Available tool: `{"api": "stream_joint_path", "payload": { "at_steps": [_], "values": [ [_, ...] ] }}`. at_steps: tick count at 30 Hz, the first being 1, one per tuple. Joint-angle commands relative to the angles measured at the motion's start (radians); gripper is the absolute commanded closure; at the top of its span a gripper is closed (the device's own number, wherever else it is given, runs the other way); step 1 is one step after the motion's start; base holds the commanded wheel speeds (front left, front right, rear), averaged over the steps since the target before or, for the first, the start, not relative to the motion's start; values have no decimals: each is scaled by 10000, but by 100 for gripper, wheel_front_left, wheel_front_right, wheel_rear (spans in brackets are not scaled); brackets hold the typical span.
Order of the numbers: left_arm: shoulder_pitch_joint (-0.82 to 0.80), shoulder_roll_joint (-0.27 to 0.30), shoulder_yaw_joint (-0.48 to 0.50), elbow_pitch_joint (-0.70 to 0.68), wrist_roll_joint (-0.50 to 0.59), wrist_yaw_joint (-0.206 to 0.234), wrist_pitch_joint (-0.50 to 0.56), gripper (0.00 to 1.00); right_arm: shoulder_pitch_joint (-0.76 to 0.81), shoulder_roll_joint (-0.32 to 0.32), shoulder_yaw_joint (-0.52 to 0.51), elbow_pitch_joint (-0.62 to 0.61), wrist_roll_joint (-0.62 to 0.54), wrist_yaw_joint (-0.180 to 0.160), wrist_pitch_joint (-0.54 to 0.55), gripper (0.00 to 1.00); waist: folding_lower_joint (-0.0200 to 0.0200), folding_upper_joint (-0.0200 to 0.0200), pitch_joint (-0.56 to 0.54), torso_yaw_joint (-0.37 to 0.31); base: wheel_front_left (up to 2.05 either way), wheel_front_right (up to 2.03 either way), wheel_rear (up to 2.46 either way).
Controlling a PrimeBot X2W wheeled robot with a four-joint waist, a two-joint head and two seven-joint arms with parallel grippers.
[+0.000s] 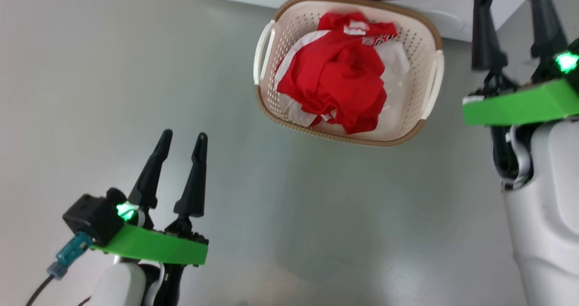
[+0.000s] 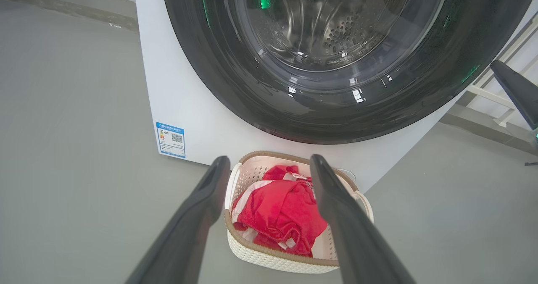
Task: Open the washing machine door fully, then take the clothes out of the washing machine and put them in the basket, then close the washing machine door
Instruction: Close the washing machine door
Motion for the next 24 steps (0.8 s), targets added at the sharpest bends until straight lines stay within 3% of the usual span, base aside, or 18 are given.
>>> {"api": "stream_joint_path", "payload": {
  "at_steps": [1, 24],
  "values": [
    [307, 404, 402, -166, 143, 6, -51, 0, 406, 193, 281, -192, 167, -11, 21, 0, 0, 0, -387, -303, 0, 0, 0],
    [1520, 880, 973, -194, 684, 6, -51, 0, 3917, 193, 908, -205, 856, -11, 21, 0, 0, 0, -2428, -1602, 0, 0, 0]
  ]
}}
